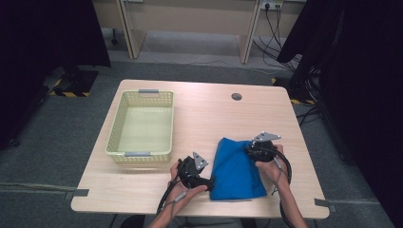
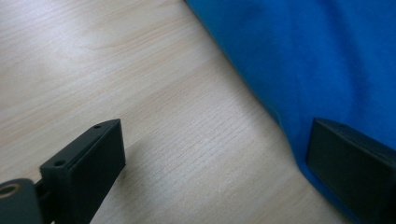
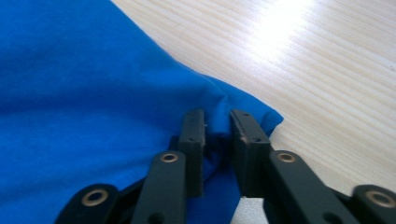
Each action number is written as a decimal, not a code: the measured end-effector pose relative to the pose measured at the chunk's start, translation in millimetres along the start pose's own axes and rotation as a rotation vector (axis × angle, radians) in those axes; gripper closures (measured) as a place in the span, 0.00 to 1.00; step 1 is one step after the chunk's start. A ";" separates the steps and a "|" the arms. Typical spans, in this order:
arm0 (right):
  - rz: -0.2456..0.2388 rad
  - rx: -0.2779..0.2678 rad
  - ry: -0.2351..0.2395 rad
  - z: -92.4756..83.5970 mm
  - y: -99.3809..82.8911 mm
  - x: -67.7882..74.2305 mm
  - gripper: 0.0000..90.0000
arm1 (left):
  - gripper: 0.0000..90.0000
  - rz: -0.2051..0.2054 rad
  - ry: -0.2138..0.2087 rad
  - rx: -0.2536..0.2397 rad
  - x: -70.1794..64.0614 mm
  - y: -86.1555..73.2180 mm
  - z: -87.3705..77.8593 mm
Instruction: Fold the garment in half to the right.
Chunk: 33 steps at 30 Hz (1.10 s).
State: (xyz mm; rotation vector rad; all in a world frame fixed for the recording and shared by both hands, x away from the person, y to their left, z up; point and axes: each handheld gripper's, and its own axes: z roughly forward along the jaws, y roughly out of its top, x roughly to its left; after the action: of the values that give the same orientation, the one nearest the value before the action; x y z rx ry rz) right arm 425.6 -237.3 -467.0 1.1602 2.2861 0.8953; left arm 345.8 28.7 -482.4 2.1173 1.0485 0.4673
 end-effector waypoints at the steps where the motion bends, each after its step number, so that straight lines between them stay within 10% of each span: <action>1: 0.004 0.000 -0.004 -0.1 0.1 -0.3 0.80 | 0.04 0.001 0.003 -0.001 -0.2 -0.2 -0.2; 9: 0.063 -0.093 -0.041 -18.7 13.5 5.0 0.48 | 0.03 -0.009 0.009 0.000 -0.3 -0.2 0.3; 19: -0.004 -0.158 0.070 -15.9 44.2 49.1 0.44 | 0.03 -0.011 0.009 0.002 0.0 -0.2 0.5; 28: -0.043 0.003 -0.049 26.6 36.2 42.5 0.49 | 0.03 -0.006 0.013 0.001 -0.6 -0.5 -0.1; 33: -0.014 -0.009 -0.030 24.6 33.7 36.8 0.48 | 0.03 -0.012 0.007 0.006 0.5 -0.3 0.1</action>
State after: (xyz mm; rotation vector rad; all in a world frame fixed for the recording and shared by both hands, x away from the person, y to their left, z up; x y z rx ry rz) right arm 438.8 -183.3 -463.3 1.1447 2.2616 0.8761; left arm 346.1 29.1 -482.8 2.1143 1.0672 0.4663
